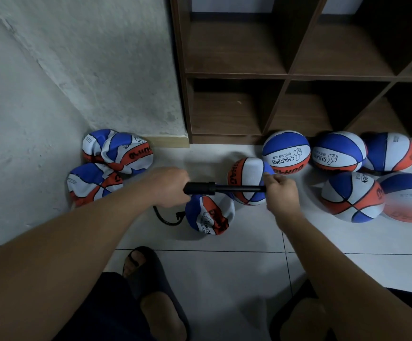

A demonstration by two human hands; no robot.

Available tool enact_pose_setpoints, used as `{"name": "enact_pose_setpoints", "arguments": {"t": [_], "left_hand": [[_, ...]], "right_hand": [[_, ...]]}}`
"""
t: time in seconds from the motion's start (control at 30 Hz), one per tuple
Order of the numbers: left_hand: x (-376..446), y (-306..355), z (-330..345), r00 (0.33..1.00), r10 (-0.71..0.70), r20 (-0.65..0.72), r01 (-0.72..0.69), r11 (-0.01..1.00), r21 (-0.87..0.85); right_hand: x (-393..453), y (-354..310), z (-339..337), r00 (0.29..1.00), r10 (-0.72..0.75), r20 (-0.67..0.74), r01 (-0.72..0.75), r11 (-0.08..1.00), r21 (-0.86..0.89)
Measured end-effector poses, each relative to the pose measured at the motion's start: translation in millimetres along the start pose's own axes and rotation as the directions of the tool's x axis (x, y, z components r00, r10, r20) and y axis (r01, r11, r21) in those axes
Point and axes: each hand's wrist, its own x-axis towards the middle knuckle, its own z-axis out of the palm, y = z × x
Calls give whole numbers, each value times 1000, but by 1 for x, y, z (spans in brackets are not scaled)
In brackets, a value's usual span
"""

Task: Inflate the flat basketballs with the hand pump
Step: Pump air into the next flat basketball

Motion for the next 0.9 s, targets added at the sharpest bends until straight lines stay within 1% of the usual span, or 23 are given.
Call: {"name": "enact_pose_setpoints", "arguments": {"t": [0.13,0.27,0.4,0.53,0.6,0.7,0.8,0.9], "left_hand": [[-1,5,4,1000,-6,16,6,1000,-7],[-1,18,3,1000,3,7,-3,1000,10],[0,22,7,1000,18,17,-18,999,-27],[1,30,8,999,40,1,-40,998,-37],[1,32,8,999,47,0,-47,998,-33],[1,31,11,999,54,-7,-54,998,-41],[3,27,13,999,47,-15,-48,996,-81],[6,17,8,999,19,-40,-23,994,-104]], "right_hand": [[1,2,1,1000,20,-6,-20,1000,13],[-21,-4,24,1000,-23,15,24,998,-55],[-38,-18,38,995,-80,54,86,992,-97],[-40,-20,48,986,-139,92,146,986,-81],[-40,-16,52,984,-140,111,149,986,-78],[-36,-11,50,980,-134,147,142,989,-49],[-28,-12,40,963,-194,189,210,975,-70],[-13,-14,21,968,-210,140,220,973,-68]]}}
